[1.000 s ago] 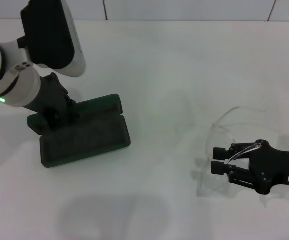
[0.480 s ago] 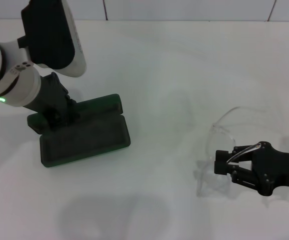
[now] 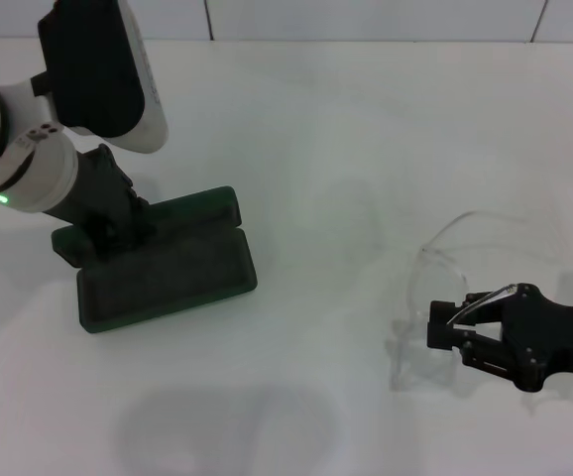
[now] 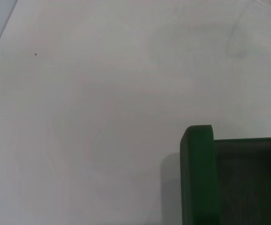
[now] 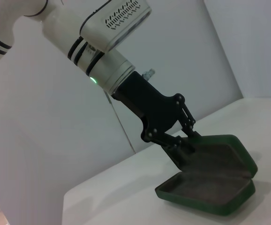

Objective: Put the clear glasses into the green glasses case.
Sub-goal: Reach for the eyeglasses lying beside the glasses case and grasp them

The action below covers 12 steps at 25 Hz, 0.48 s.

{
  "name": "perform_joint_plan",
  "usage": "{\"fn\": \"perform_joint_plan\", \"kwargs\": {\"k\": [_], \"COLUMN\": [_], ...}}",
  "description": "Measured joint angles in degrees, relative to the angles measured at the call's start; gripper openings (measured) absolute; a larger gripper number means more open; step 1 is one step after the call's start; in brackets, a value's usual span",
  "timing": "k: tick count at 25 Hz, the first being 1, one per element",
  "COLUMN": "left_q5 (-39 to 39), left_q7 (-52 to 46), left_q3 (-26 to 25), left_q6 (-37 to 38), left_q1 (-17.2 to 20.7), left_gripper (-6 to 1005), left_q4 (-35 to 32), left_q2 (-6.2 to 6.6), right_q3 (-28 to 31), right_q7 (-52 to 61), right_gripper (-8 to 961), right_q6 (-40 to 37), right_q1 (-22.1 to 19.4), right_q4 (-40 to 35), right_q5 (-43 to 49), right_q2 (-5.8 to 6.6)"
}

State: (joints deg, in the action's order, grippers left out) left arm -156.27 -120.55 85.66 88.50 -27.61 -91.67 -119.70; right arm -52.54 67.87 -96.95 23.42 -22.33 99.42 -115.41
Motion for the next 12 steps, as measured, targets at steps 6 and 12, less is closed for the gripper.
{"fn": "perform_joint_plan", "kwargs": {"k": [6, 12], "left_q5": [0.00, 0.00], "left_q7": [-0.04, -0.16], "left_q3": [0.14, 0.30], "left_q6": [0.00, 0.00], "left_q1": [0.18, 0.34], "left_gripper": [195, 195], "left_q4": [0.00, 0.00], "left_q2": [0.00, 0.00], "right_q3": [-0.01, -0.07], "right_q7": [0.00, 0.00], "right_gripper": [231, 229], "right_q6": [-0.07, -0.07], "right_q1": [-0.19, -0.35], "right_q4": [0.00, 0.00], "right_q5": [0.00, -0.02], "right_q2": [0.01, 0.01]}}
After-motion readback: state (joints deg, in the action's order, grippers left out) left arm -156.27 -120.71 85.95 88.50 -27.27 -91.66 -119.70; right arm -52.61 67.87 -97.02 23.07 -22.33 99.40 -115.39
